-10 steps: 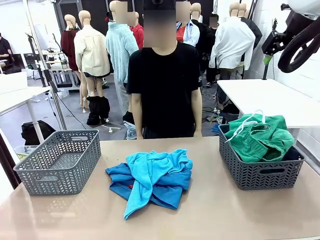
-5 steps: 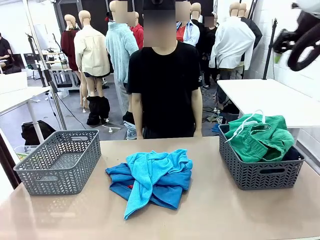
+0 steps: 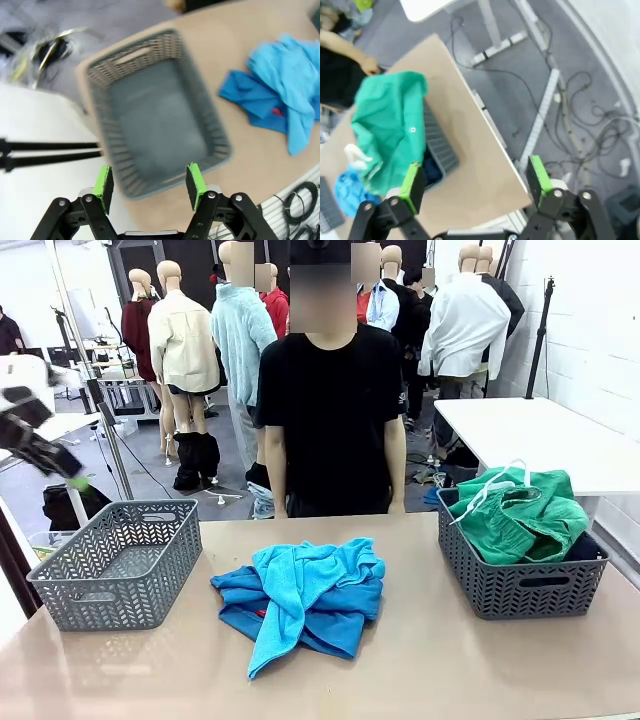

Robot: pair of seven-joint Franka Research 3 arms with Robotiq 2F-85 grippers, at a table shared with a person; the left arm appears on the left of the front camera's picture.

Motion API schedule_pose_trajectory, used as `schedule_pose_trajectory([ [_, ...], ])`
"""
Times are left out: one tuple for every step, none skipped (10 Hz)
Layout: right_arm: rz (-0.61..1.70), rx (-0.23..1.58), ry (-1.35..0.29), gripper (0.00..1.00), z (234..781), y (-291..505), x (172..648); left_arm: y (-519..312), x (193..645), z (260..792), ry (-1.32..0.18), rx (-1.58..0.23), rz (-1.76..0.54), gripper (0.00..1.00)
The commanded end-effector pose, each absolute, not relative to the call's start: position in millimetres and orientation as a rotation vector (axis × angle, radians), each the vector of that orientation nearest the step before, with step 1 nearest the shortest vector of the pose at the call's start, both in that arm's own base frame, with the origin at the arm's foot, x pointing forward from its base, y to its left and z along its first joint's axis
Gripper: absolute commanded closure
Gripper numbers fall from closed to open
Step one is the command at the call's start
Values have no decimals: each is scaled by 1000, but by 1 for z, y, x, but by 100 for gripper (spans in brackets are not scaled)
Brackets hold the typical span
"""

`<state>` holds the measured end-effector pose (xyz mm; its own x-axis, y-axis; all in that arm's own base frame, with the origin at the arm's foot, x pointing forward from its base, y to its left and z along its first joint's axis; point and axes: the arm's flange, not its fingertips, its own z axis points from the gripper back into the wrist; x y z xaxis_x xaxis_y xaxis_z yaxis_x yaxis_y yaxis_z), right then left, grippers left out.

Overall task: Sort the tops and bottoms.
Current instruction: Lift clothes from the center of the table with your left hand.

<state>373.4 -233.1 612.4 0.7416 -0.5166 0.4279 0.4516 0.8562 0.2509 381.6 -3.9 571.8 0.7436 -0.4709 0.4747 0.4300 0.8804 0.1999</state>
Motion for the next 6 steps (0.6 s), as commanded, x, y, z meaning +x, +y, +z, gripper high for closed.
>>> schedule_pose_trajectory([
  [-633,210,-484,0,582,-255,369,-58,367,548,-508,29,-731,24],
  [-664,251,-485,0,571,-263,369,-84,359,540,-488,-14,-817,24],
  [-653,285,-493,0,566,-262,379,-93,357,535,-477,-44,-829,24],
  [-652,209,-462,0,576,-269,360,-84,363,545,-501,33,-719,24],
  [-652,209,-462,0,576,-269,360,-84,363,545,-501,33,-719,24],
  [-652,209,-462,0,576,-269,360,-84,363,545,-501,33,-719,24],
])
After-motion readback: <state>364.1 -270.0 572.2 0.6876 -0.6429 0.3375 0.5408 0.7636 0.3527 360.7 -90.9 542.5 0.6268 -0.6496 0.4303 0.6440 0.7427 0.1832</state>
